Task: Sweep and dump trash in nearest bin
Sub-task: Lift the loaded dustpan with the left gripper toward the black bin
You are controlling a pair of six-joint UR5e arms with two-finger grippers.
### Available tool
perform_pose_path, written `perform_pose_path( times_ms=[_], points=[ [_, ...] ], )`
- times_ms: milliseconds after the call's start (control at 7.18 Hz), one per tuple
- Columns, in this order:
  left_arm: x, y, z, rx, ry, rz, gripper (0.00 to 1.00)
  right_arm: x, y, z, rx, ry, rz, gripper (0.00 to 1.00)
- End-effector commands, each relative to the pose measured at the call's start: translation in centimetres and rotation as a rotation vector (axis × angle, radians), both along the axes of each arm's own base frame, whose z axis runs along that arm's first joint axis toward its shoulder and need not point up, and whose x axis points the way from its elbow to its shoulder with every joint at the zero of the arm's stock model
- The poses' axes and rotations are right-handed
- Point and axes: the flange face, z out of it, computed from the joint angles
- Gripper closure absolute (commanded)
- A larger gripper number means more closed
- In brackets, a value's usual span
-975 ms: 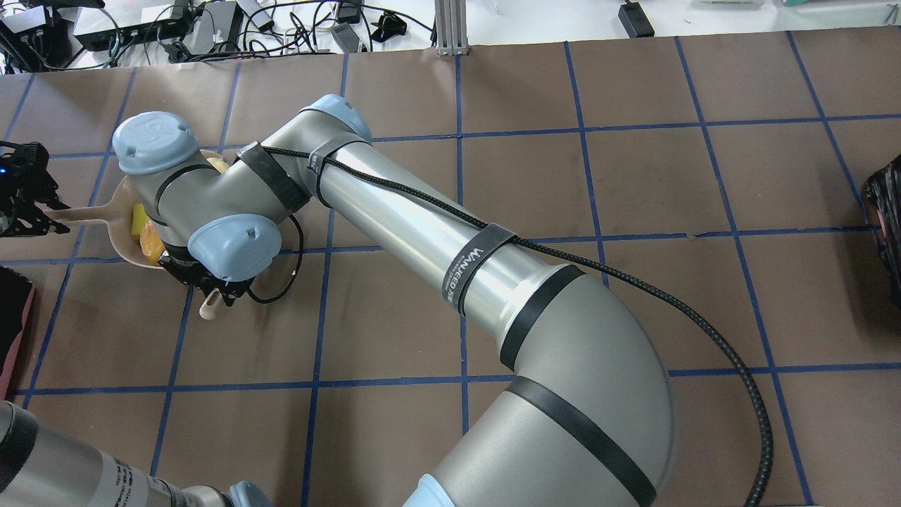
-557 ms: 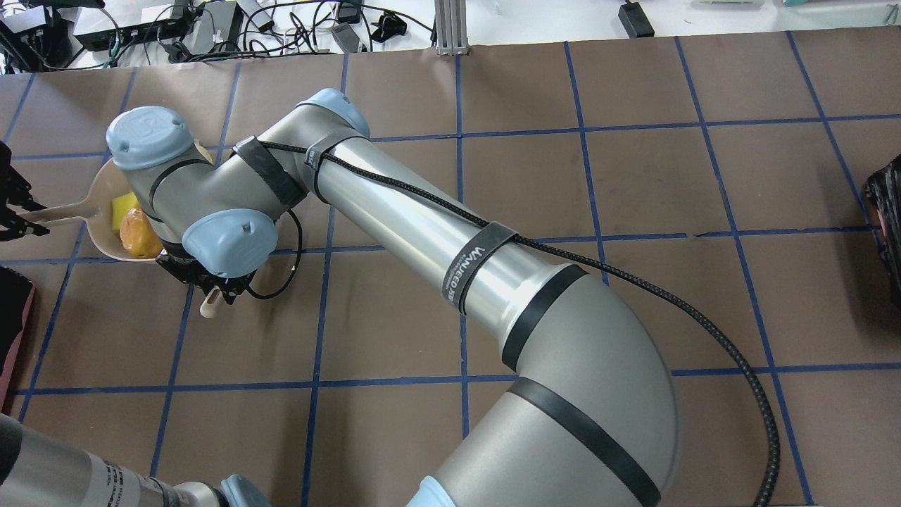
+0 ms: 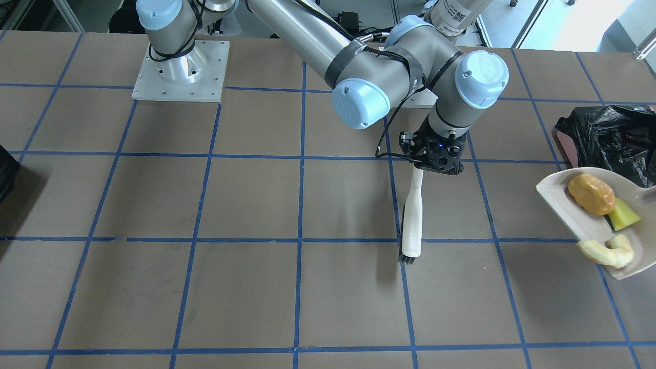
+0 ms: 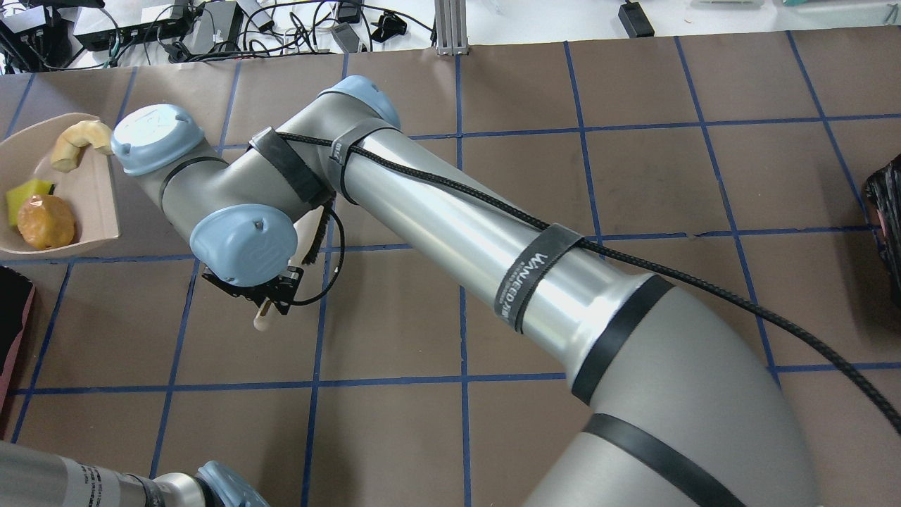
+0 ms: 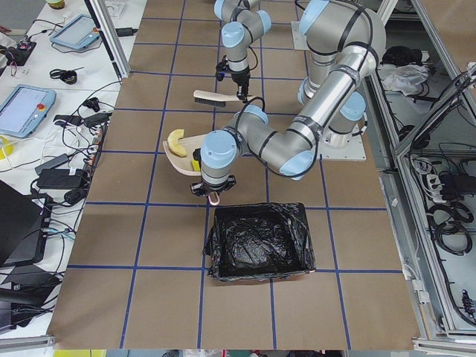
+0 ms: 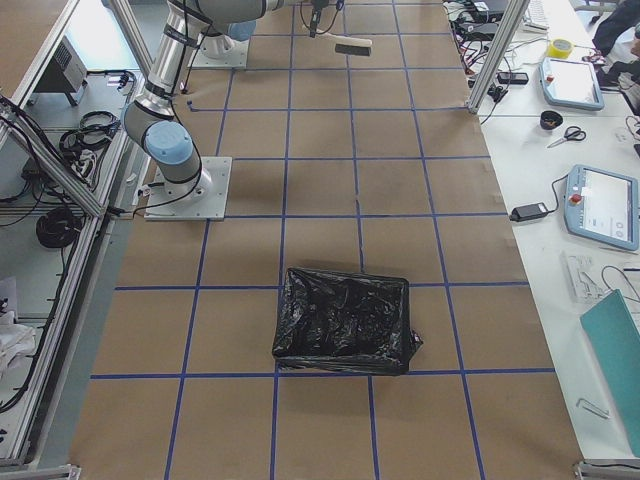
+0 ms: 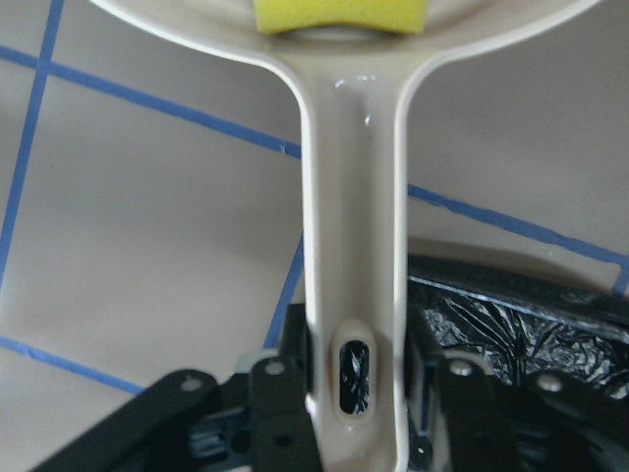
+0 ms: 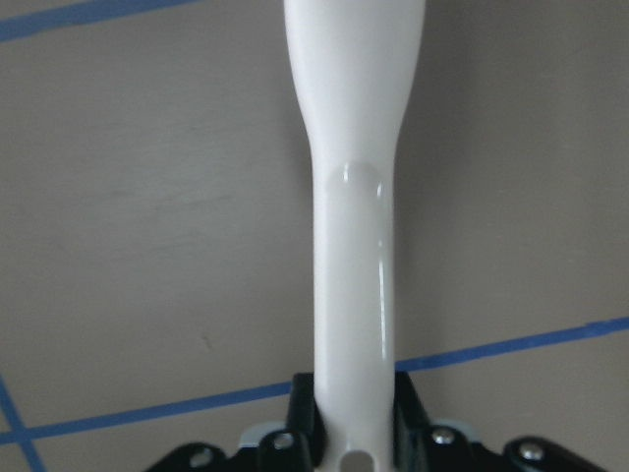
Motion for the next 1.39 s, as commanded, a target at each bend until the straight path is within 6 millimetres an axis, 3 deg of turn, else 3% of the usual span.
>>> perform_pose_path(
  times_ms=[0, 139, 279, 418, 557, 697, 1114, 1254],
  points=[
    [6.0, 7.6, 2.5, 0.010, -0.022, 0.146, 1.00, -10.2, 4.1, -0.6, -0.012, 0.047, 0.018, 1.00],
    [8.4, 11.0, 2.9, 0.018, -0.036, 0.212, 1.00, -16.0, 6.1, -1.2, -0.046, 0.005, 0.048, 1.00],
    [10.3, 13.8, 2.9, 0.022, -0.036, 0.275, 1.00, -20.5, 8.6, -2.5, -0.050, -0.010, 0.102, 1.00],
    [12.0, 16.2, 3.7, 0.025, -0.053, 0.323, 1.00, -22.8, 10.0, -3.6, -0.070, -0.026, 0.114, 1.00],
    [14.2, 18.6, 4.8, 0.099, -0.119, 0.358, 1.00, -23.4, 10.6, -5.0, -0.063, -0.004, 0.126, 1.00],
    [15.7, 19.4, 6.3, 0.157, -0.184, 0.349, 1.00, -23.7, 10.7, -5.1, -0.061, 0.011, 0.173, 1.00],
    [16.9, 20.6, 6.0, 0.284, -0.285, 0.255, 1.00, -24.0, 11.6, -6.4, -0.009, 0.037, 0.180, 1.00],
    [17.1, 21.2, 5.1, 0.353, -0.304, 0.245, 1.00, -24.0, 11.6, -6.5, -0.007, 0.036, 0.180, 1.00]
  ],
)
